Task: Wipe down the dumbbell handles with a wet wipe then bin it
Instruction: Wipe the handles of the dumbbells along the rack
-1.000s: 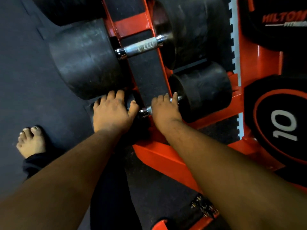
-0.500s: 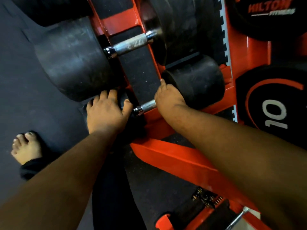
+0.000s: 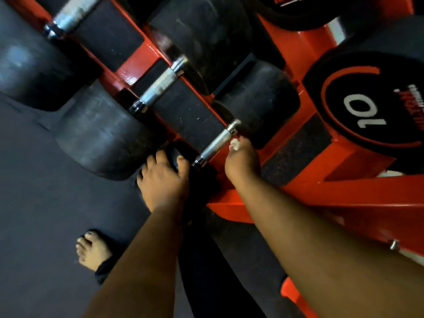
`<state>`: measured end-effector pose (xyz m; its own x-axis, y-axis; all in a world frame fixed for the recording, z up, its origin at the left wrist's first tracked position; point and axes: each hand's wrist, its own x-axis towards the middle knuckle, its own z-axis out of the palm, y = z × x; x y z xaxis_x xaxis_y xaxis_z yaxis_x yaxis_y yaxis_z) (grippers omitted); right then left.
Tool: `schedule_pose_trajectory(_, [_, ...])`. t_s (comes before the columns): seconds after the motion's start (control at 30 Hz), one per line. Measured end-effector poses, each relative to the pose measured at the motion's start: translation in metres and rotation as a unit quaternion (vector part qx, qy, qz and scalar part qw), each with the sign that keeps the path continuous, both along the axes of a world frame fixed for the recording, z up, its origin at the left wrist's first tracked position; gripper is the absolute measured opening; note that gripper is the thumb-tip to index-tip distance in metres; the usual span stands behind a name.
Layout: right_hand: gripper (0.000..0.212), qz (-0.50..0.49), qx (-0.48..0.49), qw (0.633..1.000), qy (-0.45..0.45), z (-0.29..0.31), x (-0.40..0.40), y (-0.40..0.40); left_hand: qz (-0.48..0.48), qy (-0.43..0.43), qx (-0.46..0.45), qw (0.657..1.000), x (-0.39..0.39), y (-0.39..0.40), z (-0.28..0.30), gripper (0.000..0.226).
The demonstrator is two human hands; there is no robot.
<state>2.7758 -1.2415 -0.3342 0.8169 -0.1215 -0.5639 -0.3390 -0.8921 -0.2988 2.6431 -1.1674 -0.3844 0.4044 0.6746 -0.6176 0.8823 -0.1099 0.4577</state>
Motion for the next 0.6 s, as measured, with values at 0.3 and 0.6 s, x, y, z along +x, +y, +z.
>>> schedule_pose_trajectory(0.3, [0.043,-0.345,0.245,0.906,0.017,-0.074,0.026,0.027,0.005,-0.006,0.031,0.999,-0.004,-0.004,-0.01,0.071])
schedule_pose_trajectory(0.6, [0.042,-0.326,0.214,0.921,0.008,-0.088,0.019,0.022,0.007,-0.018,0.031,0.999,-0.002,-0.005,-0.007,0.071])
